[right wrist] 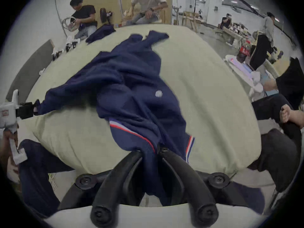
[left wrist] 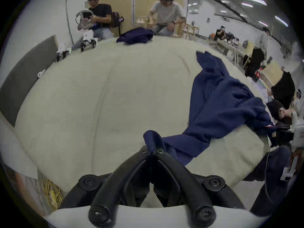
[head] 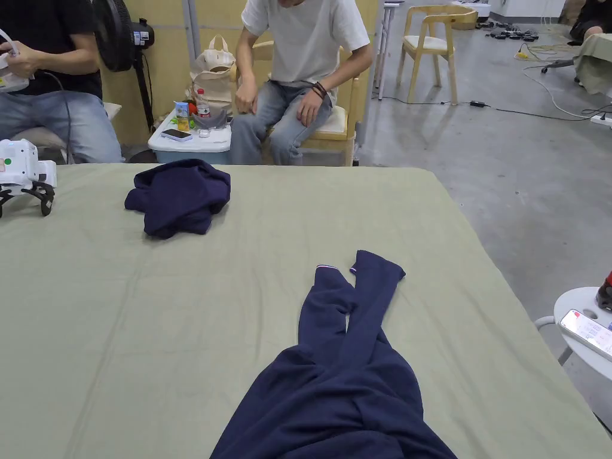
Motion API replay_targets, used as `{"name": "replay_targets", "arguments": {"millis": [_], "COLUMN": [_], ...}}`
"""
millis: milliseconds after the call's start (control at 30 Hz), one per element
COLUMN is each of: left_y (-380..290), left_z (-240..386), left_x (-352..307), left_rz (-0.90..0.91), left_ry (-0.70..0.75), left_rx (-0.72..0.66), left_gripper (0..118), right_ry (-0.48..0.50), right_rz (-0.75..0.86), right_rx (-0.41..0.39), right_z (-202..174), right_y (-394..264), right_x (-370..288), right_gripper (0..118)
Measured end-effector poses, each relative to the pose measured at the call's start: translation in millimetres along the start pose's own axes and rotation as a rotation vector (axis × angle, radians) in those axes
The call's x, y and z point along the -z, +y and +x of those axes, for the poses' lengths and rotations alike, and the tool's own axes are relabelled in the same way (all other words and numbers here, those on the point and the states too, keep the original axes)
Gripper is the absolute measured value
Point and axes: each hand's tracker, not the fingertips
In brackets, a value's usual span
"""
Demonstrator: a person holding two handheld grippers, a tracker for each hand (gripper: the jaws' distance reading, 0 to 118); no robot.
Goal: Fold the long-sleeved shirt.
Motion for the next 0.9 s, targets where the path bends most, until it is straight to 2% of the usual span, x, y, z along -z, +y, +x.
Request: {"name": "replay_targets", "arguments": {"millis": [33, 67, 100, 133, 167, 200, 233, 267, 333, 433, 500, 533, 567, 600, 633, 667, 700, 733, 767, 833, 900], "left_y": [0, 2, 5, 10, 16, 21, 28, 35, 50, 61, 60, 58, 53, 47, 42, 35, 27, 21, 14, 5, 0], "left_z": [0, 2, 4, 5, 6, 7, 11, 13, 20, 38, 53, 60, 67, 73, 77, 86, 93, 98, 99, 108, 106], "left_x": [-1, -3, -6, -12, -19, -29, -42, -56, -76, -96, -103, -105, -107, -109, -106, -105, -104, -103, -103, -98, -92], "left_rz": [-0.004, 0.003, 0.009, 0.020, 0.031, 0.073, 0.136, 0.184, 0.240, 0.325, 0.351, 0.338, 0.331, 0.317, 0.288, 0.288, 0.280, 0.268, 0.247, 0.230, 0.213], "left_ry": [-0.011, -0.009, 0.000, 0.010, 0.033, 0.040, 0.036, 0.034, 0.020, 0.005, 0.023, 0.014, 0.002, -0.025, -0.043, -0.012, -0.018, -0.041, -0.066, -0.075, -0.081], "left_rx": [-0.019, -0.013, -0.015, -0.006, 0.011, 0.020, 0.014, 0.004, -0.023, -0.016, 0.009, 0.019, 0.025, 0.023, 0.025, 0.017, 0.027, 0.031, 0.034, 0.048, 0.056], "left_gripper": [1, 10, 30, 59, 92, 104, 105, 105, 106, 106, 102, 99, 95, 70, 23, 0, 0, 0, 0, 0, 0], "right_ry": [0.004, 0.010, 0.015, 0.014, 0.028, 0.036, 0.047, 0.071, 0.118, 0.121, 0.054, 0.015, 0.025, 0.048, 0.068, 0.041, -0.107, -0.028, 0.046, 0.047, 0.038], "right_rz": [0.000, 0.005, 0.016, 0.036, 0.060, 0.081, 0.116, 0.180, 0.293, 0.377, 0.392, 0.389, 0.395, 0.397, 0.359, 0.313, 0.333, 0.364, 0.324, 0.312, 0.300], "right_rx": [0.000, -0.002, 0.006, 0.026, 0.042, 0.055, 0.062, 0.063, 0.053, 0.032, 0.005, 0.000, 0.002, 0.008, 0.023, 0.027, 0.001, 0.000, -0.011, 0.002, -0.009], "right_z": [-1, -3, -3, -1, 1, 3, 4, 5, 8, -2, -18, -23, -26, -27, -30, -35, -34, -35, -32, -31, -37], "right_y": [0, 6, 9, 14, 18, 27, 33, 39, 50, 65, 72, 70, 65, 59, 56, 50, 35, 21, 13, -3, 16], "right_x": [0, -4, -7, -14, -22, -34, -46, -60, -81, -103, -118, -117, -114, -107, -104, -98, -98, -96, -99, -106, -83], "right_gripper": [11, 11, 18, 37, 73, 100, 112, 115, 115, 115, 115, 115, 114, 106, 82, 11, 1, 1, 1, 1, 1]}}
